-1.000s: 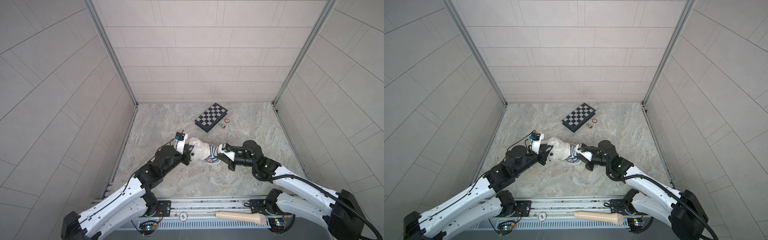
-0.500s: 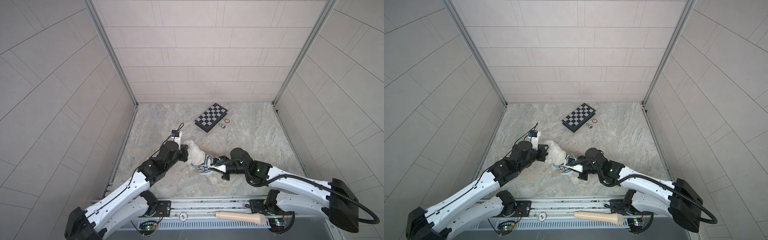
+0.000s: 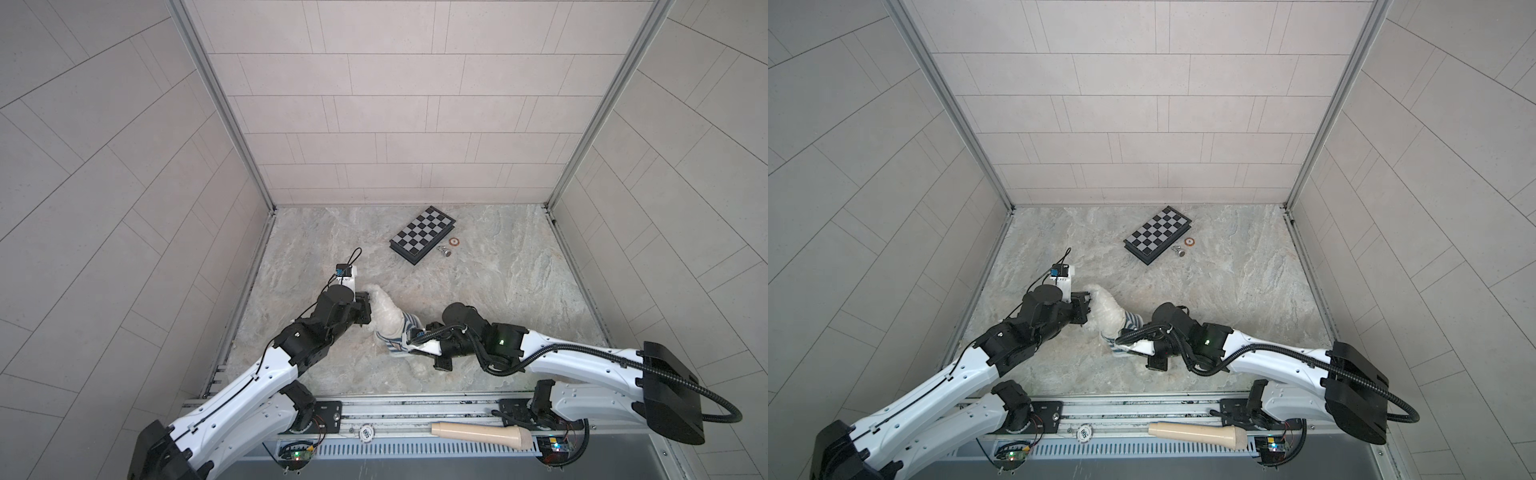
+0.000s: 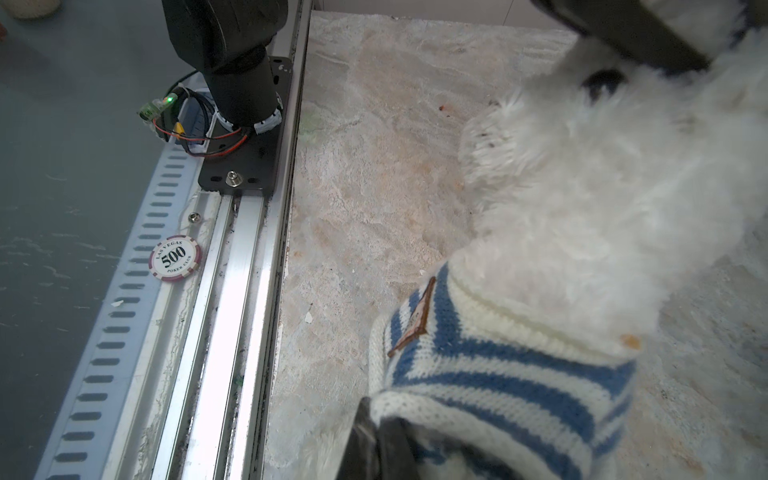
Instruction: Dress the teddy bear
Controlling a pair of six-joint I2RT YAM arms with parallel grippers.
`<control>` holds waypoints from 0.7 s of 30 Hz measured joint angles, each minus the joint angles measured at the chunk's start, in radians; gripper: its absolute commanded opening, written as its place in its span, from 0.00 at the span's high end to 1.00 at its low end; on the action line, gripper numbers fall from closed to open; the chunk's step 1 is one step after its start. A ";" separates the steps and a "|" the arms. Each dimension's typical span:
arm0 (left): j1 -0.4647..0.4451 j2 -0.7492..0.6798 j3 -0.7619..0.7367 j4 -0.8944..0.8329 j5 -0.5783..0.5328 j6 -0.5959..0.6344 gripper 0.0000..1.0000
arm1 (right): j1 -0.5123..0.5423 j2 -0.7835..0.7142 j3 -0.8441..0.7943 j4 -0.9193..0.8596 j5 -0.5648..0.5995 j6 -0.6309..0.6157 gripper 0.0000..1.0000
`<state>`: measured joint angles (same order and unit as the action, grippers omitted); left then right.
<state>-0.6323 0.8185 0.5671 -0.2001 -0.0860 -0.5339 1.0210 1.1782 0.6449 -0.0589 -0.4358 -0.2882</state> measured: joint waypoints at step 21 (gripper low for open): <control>0.069 -0.084 -0.103 0.151 0.154 -0.020 1.00 | -0.001 0.014 0.000 0.073 0.163 0.069 0.92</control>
<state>-0.5632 0.7345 0.4641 -0.0486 0.0677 -0.5537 1.0199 1.1919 0.6449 0.0143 -0.2733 -0.2195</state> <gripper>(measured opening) 0.112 0.054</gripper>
